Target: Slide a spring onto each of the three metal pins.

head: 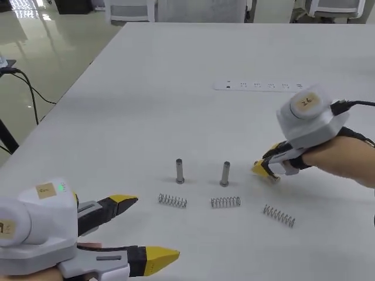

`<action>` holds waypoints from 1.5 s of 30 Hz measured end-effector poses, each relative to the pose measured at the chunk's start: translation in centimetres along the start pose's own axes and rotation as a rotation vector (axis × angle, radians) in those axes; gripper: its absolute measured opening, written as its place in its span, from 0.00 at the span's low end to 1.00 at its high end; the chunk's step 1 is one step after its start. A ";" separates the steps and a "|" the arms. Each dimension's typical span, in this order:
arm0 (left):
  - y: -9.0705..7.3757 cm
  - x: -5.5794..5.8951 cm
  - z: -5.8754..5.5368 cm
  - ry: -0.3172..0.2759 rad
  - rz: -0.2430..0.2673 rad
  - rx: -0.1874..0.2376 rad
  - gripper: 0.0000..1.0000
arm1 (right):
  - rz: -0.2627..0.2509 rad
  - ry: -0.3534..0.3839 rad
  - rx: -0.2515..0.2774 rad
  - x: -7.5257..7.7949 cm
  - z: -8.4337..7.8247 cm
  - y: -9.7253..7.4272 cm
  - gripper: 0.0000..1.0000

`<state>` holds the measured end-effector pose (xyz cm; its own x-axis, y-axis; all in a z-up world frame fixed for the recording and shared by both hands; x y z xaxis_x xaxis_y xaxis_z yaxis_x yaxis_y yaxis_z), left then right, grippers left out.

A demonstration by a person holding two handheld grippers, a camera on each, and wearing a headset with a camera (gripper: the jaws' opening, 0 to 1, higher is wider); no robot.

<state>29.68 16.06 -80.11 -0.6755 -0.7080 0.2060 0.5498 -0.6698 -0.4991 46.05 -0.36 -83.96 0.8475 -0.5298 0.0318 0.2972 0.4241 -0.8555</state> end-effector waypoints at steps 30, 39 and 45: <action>0.0 -0.1 -0.3 -0.010 0.004 -0.001 0.74 | -0.006 0.039 -0.063 0.3 -0.3 1.2 0.09; 0.0 -0.1 -0.3 -0.010 0.006 -0.002 0.74 | -0.011 0.092 -0.068 0.6 -0.3 1.2 0.05; -0.1 -0.2 -0.3 -0.009 0.009 -0.002 0.74 | -0.010 0.127 -0.063 0.5 -0.3 1.1 0.05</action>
<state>29.63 16.31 -80.33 -0.6659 -0.7160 0.2096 0.5548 -0.6631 -0.5026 46.63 -0.37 -85.01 0.7810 -0.6241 -0.0222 0.2733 0.3736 -0.8864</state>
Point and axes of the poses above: the centre of the closed fingertips' face, and the gripper's own axes: y roughly forward along the fingers, x roughly to its right, z roughly out of its top, the point moved 1 cm from there along -y, roughly backward along the fingers, and after that the axes turned 7 degrees about -x, right-handed, at the moved point
